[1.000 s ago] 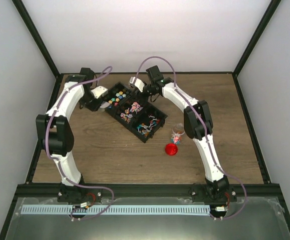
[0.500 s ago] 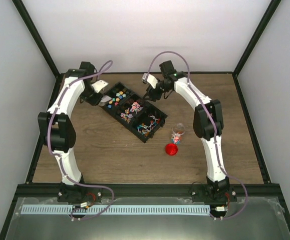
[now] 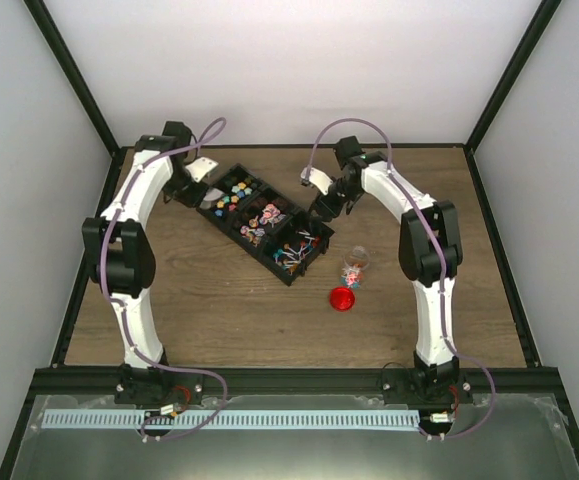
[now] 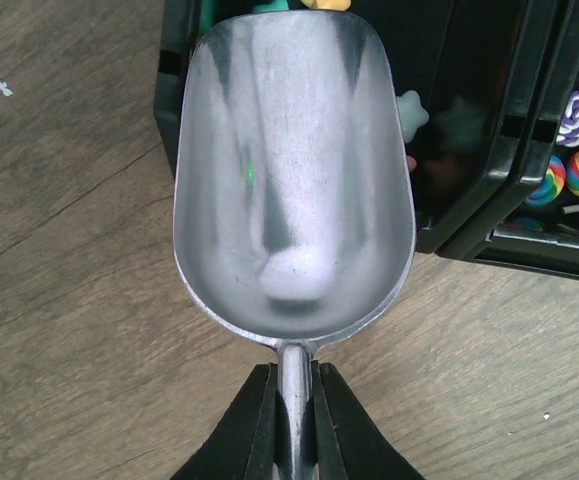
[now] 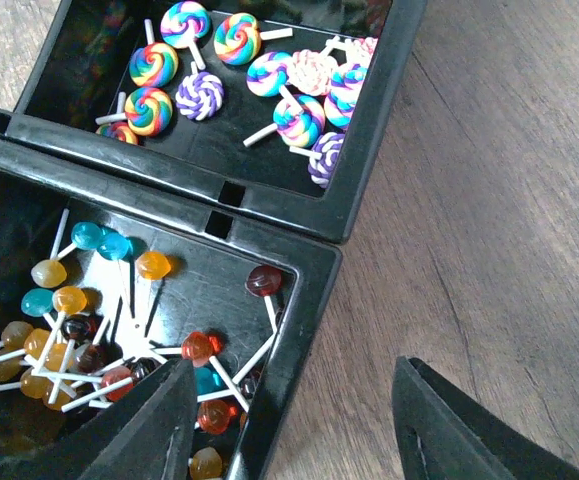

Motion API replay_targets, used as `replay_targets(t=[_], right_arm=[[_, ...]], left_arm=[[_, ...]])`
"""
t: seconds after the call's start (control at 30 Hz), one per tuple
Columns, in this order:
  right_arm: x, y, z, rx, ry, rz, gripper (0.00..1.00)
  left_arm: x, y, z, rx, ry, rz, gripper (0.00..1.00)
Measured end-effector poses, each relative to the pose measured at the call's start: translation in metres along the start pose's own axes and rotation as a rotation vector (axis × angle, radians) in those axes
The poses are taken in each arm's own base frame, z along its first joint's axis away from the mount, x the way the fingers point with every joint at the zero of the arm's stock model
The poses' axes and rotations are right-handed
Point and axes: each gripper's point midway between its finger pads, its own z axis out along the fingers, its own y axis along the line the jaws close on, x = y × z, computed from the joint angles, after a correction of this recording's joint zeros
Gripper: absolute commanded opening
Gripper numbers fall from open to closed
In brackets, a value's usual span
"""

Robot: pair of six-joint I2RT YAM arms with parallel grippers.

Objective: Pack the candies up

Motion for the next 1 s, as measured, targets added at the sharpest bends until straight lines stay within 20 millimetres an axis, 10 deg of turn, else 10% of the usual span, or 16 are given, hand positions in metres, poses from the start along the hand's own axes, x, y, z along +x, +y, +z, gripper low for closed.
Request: replay_targets(t=[1.0], right_arm=[[-0.012,-0.003,0.033,0.146,0.091,-0.08,0.13]], left_arm=[[0.02,-0.001,0.015,-0.023,0.076,-0.058,0.04]])
